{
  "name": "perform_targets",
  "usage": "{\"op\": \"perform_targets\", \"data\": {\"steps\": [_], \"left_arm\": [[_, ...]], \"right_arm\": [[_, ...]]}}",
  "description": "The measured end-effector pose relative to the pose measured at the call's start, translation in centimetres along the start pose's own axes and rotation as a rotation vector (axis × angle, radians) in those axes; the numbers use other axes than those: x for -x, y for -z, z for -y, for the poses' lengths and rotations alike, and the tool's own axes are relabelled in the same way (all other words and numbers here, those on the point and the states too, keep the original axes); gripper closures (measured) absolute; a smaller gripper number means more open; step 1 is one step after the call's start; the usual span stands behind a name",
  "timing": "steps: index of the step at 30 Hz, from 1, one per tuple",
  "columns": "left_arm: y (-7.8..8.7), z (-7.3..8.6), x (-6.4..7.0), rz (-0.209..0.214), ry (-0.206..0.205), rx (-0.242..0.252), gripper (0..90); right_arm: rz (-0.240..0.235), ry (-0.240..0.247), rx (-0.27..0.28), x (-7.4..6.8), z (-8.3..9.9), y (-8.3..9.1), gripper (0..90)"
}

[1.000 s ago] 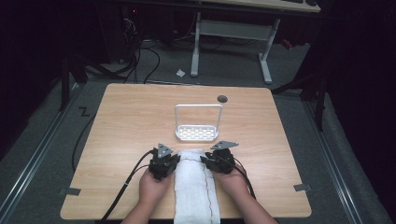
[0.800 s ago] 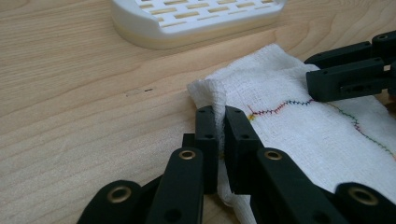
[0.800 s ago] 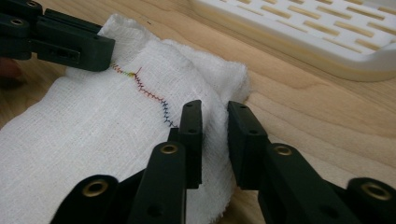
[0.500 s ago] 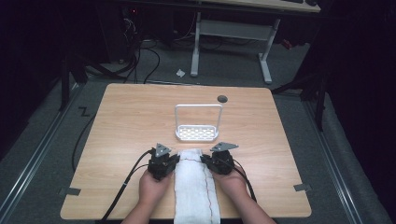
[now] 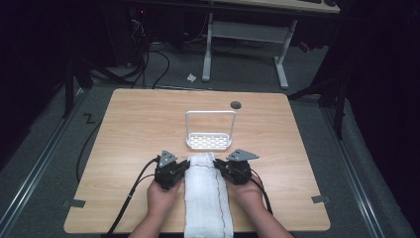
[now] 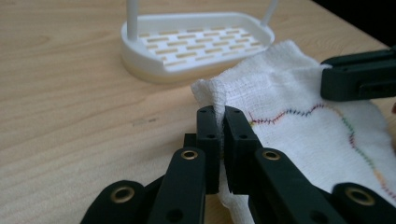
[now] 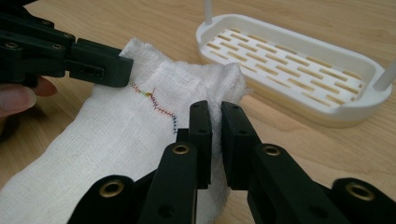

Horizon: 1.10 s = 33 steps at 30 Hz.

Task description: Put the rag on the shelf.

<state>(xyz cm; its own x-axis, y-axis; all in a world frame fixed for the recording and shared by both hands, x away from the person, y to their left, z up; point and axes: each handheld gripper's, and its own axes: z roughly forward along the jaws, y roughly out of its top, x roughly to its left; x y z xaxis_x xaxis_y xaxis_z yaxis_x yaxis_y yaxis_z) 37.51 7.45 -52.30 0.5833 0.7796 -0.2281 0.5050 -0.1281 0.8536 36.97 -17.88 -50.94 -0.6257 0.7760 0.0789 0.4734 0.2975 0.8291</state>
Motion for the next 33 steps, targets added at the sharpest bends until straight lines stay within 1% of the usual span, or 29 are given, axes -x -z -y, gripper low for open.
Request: {"op": "perform_targets", "data": {"steps": [4,6,8,9,10,11,12,13,15,16,17,18,19,20,21,23,25,26,27,28,29,30,32,33], "left_arm": [[0.4,-0.8,-0.1,0.000,-0.004,0.027,85.9],[0.7,-1.3,0.0,-0.006,-0.013,0.043,85.9],[1.0,-1.8,0.1,-0.007,-0.022,0.068,85.9],[1.3,-2.1,0.1,-0.006,-0.018,0.088,85.9],[1.6,-2.4,0.1,-0.005,-0.015,0.102,85.9],[1.8,-2.8,0.1,-0.007,-0.017,0.112,86.0],[2.1,-3.2,0.2,-0.009,-0.024,0.123,86.0],[2.3,-3.6,0.3,-0.012,-0.031,0.139,86.0],[2.7,-4.4,0.4,-0.013,-0.033,0.166,86.0],[2.9,-4.8,0.5,-0.016,-0.040,0.175,86.0],[3.1,-5.2,0.6,-0.017,-0.043,0.187,86.0],[3.3,-5.6,0.7,-0.018,-0.047,0.194,86.0],[3.4,-6.0,0.8,-0.019,-0.053,0.202,86.0],[3.5,-6.4,0.9,-0.021,-0.058,0.210,86.0],[3.7,-6.8,1.0,-0.020,-0.063,0.219,86.0],[4.1,-7.5,1.2,-0.018,-0.066,0.237,86.1],[4.3,-8.2,1.5,-0.019,-0.081,0.251,86.1],[4.5,-8.5,1.6,-0.020,-0.086,0.258,86.1],[4.8,-9.1,1.9,-0.021,-0.094,0.274,86.1],[4.8,-9.1,1.9,-0.021,-0.094,0.274,86.1],[4.9,-9.4,2.0,-0.021,-0.098,0.278,86.1],[5.0,-9.7,2.1,-0.020,-0.100,0.285,86.1],[5.3,-10.1,2.4,-0.020,-0.104,0.299,86.1],[5.4,-10.3,2.5,-0.018,-0.107,0.307,86.1]], "right_arm": [[0.014,0.012,0.007,0.0,-0.5,0.1,83.6],[0.023,0.028,0.021,-0.2,-0.9,0.3,83.6],[0.039,0.044,0.057,-0.3,-1.9,0.9,83.6],[0.039,0.044,0.057,-0.3,-1.9,0.9,83.6],[0.043,0.051,0.071,-0.4,-2.3,1.1,83.6],[0.047,0.062,0.089,-0.5,-2.7,1.4,83.6],[0.055,0.074,0.110,-0.6,-3.5,1.9,83.6],[0.055,0.074,0.110,-0.6,-3.5,1.9,83.6],[0.067,0.092,0.146,-0.8,-4.6,2.5,83.6],[0.067,0.092,0.146,-0.8,-4.6,2.5,83.6],[0.075,0.093,0.167,-0.9,-5.3,2.8,83.6],[0.075,0.093,0.167,-0.9,-5.3,2.8,83.6],[0.083,0.095,0.188,-0.9,-5.9,3.2,83.6],[0.083,0.095,0.188,-0.9,-5.9,3.2,83.6],[0.088,0.096,0.214,-0.9,-6.4,3.7,83.6],[0.091,0.095,0.222,-0.9,-6.6,3.9,83.6],[0.095,0.098,0.237,-0.9,-7.1,4.4,83.6],[0.102,0.104,0.257,-1.0,-7.6,4.9,83.6],[0.103,0.105,0.263,-1.0,-7.8,5.1,83.6],[0.103,0.105,0.263,-1.0,-7.8,5.1,83.6],[0.106,0.110,0.275,-1.0,-8.2,5.6,83.6],[0.106,0.110,0.275,-1.0,-8.2,5.6,83.6],[0.107,0.112,0.297,-1.0,-8.8,6.2,83.7],[0.107,0.112,0.297,-1.0,-8.8,6.2,83.7]]}}
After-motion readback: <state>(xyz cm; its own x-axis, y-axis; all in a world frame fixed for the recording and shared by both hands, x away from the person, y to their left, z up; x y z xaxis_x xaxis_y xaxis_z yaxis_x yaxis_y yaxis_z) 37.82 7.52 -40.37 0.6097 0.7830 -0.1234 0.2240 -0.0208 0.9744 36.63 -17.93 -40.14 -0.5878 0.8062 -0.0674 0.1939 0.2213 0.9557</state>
